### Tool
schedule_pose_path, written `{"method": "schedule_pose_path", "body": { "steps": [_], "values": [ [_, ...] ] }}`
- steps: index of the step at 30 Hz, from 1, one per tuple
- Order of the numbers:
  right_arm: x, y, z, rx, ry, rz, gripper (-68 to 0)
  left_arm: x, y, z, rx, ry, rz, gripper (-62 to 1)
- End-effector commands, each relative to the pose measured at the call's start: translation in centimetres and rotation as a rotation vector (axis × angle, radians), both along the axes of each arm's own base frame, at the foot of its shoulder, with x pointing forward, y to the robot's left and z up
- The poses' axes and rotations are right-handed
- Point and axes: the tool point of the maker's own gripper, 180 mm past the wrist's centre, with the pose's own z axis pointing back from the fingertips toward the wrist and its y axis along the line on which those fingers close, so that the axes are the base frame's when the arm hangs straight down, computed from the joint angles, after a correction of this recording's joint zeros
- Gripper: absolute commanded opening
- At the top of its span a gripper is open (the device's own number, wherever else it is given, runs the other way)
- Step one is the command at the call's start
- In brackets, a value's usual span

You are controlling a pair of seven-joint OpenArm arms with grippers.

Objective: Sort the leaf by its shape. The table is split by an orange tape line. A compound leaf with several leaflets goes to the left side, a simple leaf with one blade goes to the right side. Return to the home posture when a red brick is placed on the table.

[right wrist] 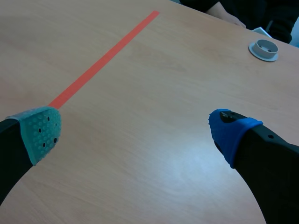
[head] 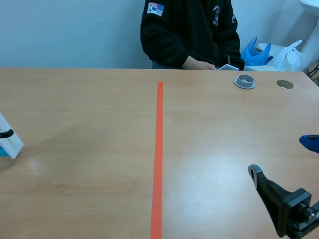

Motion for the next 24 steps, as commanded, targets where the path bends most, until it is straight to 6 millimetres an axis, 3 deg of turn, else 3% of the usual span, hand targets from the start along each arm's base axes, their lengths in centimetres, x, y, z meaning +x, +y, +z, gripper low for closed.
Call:
{"method": "schedule_pose_path", "body": {
  "steps": [1, 8, 13, 17, 21, 24],
  "values": [
    [0.5, -0.4, 0.8, 0.002, -0.035, -0.004, 0.4, 0.8, -0.7, 1.6, -0.009, -0.053, -0.017, -49.5],
    [0.5, -0.4, 0.8, 0.002, -0.035, -0.004, 0.4, 0.8, -0.9, 1.4, -0.017, -0.053, -0.016, -39.8],
    [0.5, -0.4, 0.8, 0.002, -0.035, -0.004, 0.4, 0.8, -0.9, 1.4, -0.017, -0.054, -0.016, -39.2],
    [0.5, -0.4, 0.8, 0.002, -0.035, -0.004, 0.4, 0.8, -0.9, 2.3, -0.012, -0.102, -0.015, -27.4],
    [0.5, -0.4, 0.8, 0.002, -0.034, -0.004, 0.4, 1.0, -1.3, 3.6, -0.011, -0.153, -0.028, -10.7],
    [0.5, -0.4, 0.8, 0.002, -0.034, -0.004, 0.4, 1.0, -2.0, 5.2, -0.012, -0.195, -0.048, -5.0]
  ]
}}
